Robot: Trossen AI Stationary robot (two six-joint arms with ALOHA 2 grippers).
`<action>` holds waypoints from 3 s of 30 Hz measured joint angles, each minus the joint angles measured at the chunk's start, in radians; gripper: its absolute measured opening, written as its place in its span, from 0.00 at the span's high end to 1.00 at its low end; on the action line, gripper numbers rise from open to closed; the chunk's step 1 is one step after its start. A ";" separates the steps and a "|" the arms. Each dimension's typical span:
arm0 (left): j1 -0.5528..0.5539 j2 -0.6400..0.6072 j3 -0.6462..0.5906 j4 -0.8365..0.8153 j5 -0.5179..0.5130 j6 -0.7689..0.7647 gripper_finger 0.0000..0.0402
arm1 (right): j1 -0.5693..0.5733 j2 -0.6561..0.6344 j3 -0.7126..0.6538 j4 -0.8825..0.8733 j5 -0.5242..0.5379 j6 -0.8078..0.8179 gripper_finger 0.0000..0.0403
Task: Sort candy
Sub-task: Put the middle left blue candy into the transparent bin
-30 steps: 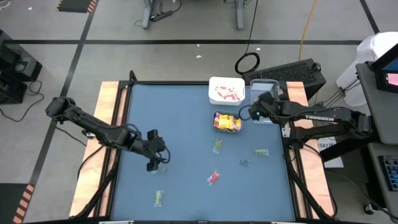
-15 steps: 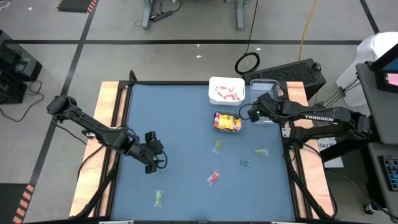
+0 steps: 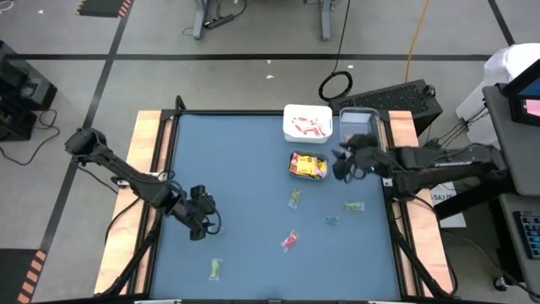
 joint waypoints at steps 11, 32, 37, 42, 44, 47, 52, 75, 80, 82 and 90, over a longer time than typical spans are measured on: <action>-0.156 0.018 -0.070 0.180 0.014 -0.069 0.25 | 0.394 0.203 0.000 0.384 0.104 -0.112 0.57; -0.227 0.225 -0.068 0.247 -0.091 -0.146 0.48 | 0.458 0.497 0.000 0.713 0.120 -0.258 0.58; -0.227 0.228 -0.068 0.246 -0.101 -0.138 0.64 | 0.458 0.498 0.000 0.744 0.119 -0.279 0.58; -0.227 0.228 -0.068 0.241 -0.117 -0.116 0.77 | 0.458 0.498 0.000 0.751 0.118 -0.278 0.58; -0.227 0.229 -0.068 0.237 -0.131 -0.104 0.81 | 0.458 0.498 0.000 0.751 0.117 -0.278 0.58; -0.226 0.229 -0.064 0.229 -0.152 -0.083 0.85 | 0.458 0.500 0.000 0.766 0.117 -0.276 0.58; -0.225 0.230 -0.034 0.226 -0.173 -0.034 0.90 | 0.457 0.543 0.000 0.847 0.110 -0.295 0.58; -0.035 0.116 0.224 0.246 -0.258 0.537 0.92 | 0.429 1.017 0.342 1.078 0.088 -0.871 0.57; -0.006 0.110 0.238 0.263 -0.258 0.580 0.92 | 0.429 1.037 0.394 1.070 0.082 -0.850 0.54; 0.007 0.116 0.238 0.300 -0.248 0.592 0.92 | 0.426 1.037 0.410 1.072 0.078 -0.837 0.50; 0.041 0.123 0.237 0.331 -0.241 0.597 0.92 | 0.405 1.037 0.437 1.083 -0.004 -0.745 0.36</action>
